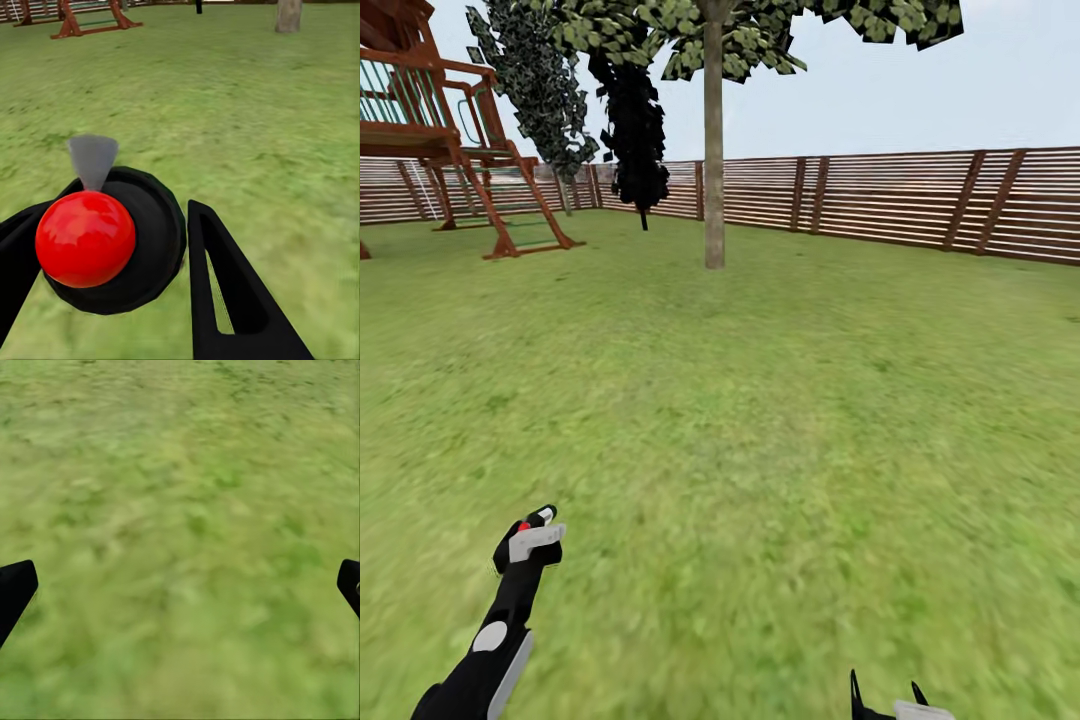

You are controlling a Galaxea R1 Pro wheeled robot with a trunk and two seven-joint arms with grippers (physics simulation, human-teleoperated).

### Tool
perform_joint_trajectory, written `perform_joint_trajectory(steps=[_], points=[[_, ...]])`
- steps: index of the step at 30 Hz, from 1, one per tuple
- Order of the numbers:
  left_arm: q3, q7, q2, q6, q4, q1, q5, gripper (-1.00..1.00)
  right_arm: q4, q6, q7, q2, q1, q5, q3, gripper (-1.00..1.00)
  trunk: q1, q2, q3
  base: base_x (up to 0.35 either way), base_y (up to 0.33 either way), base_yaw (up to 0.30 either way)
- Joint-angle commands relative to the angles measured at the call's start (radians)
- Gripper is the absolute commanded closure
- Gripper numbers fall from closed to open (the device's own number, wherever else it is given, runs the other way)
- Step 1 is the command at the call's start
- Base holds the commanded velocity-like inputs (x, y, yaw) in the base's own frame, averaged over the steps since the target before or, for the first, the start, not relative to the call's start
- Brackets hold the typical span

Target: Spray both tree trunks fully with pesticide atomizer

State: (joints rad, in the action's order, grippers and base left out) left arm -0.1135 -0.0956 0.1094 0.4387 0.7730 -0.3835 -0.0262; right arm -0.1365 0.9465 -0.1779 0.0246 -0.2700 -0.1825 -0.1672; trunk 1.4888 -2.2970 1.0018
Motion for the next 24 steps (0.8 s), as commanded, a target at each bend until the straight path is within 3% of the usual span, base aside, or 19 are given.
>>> perform_joint_trajectory(steps=[1,24], points=[[0.000,0.000,0.000,0.000,0.000,0.000,0.000,1.00,0.000,0.000,0.000,0.000,0.000,0.000,0.000,-1.00,0.000,0.000,-0.001,0.342,0.000,0.000],[0.001,0.000,0.000,0.001,0.002,0.000,-0.001,1.00,0.000,-0.002,0.000,0.000,0.000,0.000,-0.001,-1.00,0.000,0.000,-0.003,0.342,0.000,0.000]])
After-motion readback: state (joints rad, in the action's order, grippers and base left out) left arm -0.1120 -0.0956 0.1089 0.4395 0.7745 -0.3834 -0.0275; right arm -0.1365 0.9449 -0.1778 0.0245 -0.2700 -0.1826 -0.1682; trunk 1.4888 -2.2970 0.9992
